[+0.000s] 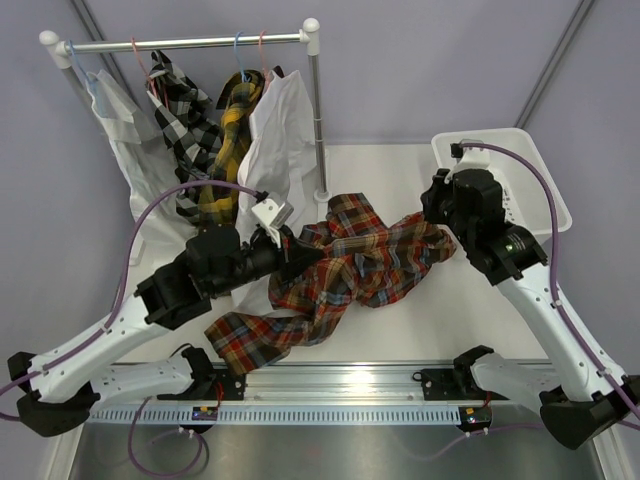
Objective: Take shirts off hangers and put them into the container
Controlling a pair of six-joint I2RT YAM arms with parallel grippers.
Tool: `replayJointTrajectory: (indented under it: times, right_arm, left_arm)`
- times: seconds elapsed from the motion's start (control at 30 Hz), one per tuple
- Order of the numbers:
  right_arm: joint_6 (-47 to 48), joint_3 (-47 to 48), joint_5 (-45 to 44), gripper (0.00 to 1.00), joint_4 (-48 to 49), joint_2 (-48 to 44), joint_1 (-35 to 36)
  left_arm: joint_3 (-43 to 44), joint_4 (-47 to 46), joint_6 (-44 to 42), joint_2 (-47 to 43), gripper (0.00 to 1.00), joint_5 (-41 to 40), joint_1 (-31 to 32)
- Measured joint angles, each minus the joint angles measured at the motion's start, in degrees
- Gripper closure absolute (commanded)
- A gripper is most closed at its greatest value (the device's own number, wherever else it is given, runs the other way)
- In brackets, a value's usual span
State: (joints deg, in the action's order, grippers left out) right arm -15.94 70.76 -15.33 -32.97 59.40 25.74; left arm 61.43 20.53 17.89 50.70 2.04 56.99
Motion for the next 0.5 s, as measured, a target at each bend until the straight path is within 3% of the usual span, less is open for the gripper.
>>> replayJointTrajectory:
  times: [0.3,0.5]
  right_arm:
    - [-1.01,0.02,-1.79,1.0,0.37,3.06,-0.04]
    - [-1.46,0.61,-3.67,1.0,0.07,4.44,-0.35]
  left_arm:
    - [9.6,1.31,0.0,6.32,1.0,0.92,0.0]
    - [10.64,1.84,0.15,8.41,1.0,1.05,0.0]
